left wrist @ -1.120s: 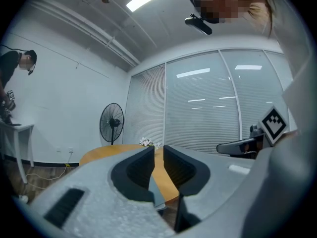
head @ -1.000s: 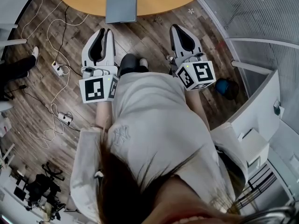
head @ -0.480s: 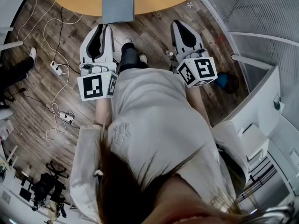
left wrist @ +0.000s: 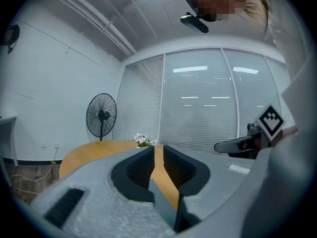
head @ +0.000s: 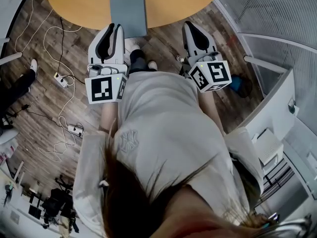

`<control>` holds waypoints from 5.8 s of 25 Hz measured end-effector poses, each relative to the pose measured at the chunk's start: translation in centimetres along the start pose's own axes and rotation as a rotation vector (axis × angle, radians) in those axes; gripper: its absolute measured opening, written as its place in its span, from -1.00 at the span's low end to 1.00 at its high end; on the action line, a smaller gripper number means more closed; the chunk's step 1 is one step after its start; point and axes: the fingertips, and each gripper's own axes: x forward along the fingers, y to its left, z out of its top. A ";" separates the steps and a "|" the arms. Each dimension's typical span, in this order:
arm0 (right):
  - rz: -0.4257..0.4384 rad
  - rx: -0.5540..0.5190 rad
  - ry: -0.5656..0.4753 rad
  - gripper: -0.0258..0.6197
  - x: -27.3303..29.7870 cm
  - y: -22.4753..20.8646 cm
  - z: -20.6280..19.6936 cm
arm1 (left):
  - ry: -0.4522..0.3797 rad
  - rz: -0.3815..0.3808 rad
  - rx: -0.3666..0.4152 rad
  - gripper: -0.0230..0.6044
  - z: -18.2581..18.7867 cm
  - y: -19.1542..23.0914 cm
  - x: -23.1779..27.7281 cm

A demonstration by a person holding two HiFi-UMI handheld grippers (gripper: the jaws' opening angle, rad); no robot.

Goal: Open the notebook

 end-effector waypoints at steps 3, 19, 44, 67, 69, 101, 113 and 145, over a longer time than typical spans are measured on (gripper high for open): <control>-0.021 0.006 0.000 -0.92 1.8 0.3 0.6 | 0.013 -0.035 0.003 -0.70 0.2 1.4 1.7; -0.135 0.066 -0.034 -0.92 7.3 -0.1 0.9 | 0.082 -0.179 0.005 -0.70 -0.9 4.7 5.9; -0.030 0.018 0.111 -0.92 12.4 1.9 -7.8 | 0.434 -0.272 0.175 -0.57 -13.8 2.3 4.9; -0.048 0.084 0.177 -0.92 9.0 -1.0 -12.0 | 0.608 -0.427 0.357 0.00 -21.9 -5.3 4.8; -0.046 0.089 0.185 -0.92 8.8 -1.1 -12.3 | 0.631 -0.435 0.390 0.00 -22.6 -5.7 4.8; -0.035 0.145 0.213 -0.92 9.2 -2.8 -13.1 | 0.667 -0.348 0.402 -0.84 -23.4 -5.8 5.5; -0.030 0.142 0.202 -0.92 9.3 -2.4 -12.5 | 0.641 -0.341 0.349 -0.84 -22.4 -5.9 5.8; 0.130 0.050 0.195 -0.92 11.4 -1.1 -10.2 | 0.552 -0.184 0.271 -0.84 -18.3 -3.8 5.1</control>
